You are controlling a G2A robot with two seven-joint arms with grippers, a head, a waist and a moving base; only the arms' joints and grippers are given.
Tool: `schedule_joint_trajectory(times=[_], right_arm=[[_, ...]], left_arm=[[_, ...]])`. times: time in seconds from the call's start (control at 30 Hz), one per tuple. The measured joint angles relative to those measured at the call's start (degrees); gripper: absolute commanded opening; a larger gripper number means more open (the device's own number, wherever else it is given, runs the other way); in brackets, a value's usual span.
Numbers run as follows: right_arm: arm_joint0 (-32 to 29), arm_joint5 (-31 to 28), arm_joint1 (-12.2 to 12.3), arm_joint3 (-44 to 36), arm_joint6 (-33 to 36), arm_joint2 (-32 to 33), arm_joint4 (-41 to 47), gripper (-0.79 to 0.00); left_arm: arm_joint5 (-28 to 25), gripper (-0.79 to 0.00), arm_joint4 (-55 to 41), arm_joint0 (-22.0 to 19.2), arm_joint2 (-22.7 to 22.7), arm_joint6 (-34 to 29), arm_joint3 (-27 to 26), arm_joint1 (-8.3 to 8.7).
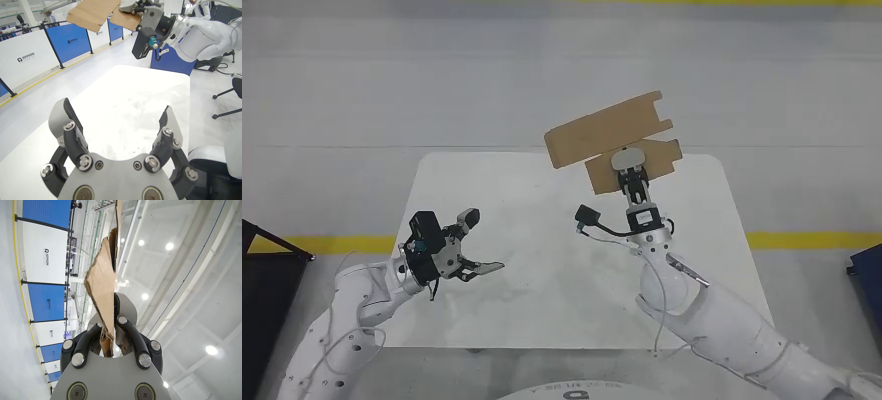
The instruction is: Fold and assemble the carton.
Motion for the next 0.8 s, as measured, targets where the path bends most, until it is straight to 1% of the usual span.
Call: schedule_joint_trajectory(times=[0.3,0.33,0.4,0.5,0.63,0.7,0.8], right_arm=[[0.00,0.00,0.00,-0.01,-0.01,0.00,0.00,-0.785],[0.12,0.00,0.01,-0.09,-0.30,-0.01,0.00,-0.785],[1.32,0.24,0.40,-0.56,-3.21,-0.53,0.00,-0.785],[3.81,2.09,1.88,-1.21,-8.20,-2.76,0.00,-0.785],[8.13,2.56,4.33,-2.36,-11.39,-7.61,0.00,-0.785],[11.41,1.85,5.71,-2.73,-11.67,-11.11,0.00,-0.785],[16.49,-0.35,7.46,-3.45,-8.77,-17.11,0.00,-0.785]], left_arm=[[0.00,0.000,0.00,0.00,0.00,0.00,0.00,0.00],[0.00,0.000,0.00,0.00,0.00,0.00,0.00,0.00],[0.00,0.000,0.00,0.00,0.00,0.00,0.00,0.00],[0.00,0.000,0.00,0.00,0.00,0.00,0.00,0.00],[0.00,0.000,0.00,0.00,0.00,0.00,0.00,0.00],[0.00,0.000,0.00,0.00,0.00,0.00,0.00,0.00],[0.00,0.000,0.00,0.00,0.00,0.00,0.00,0.00]])
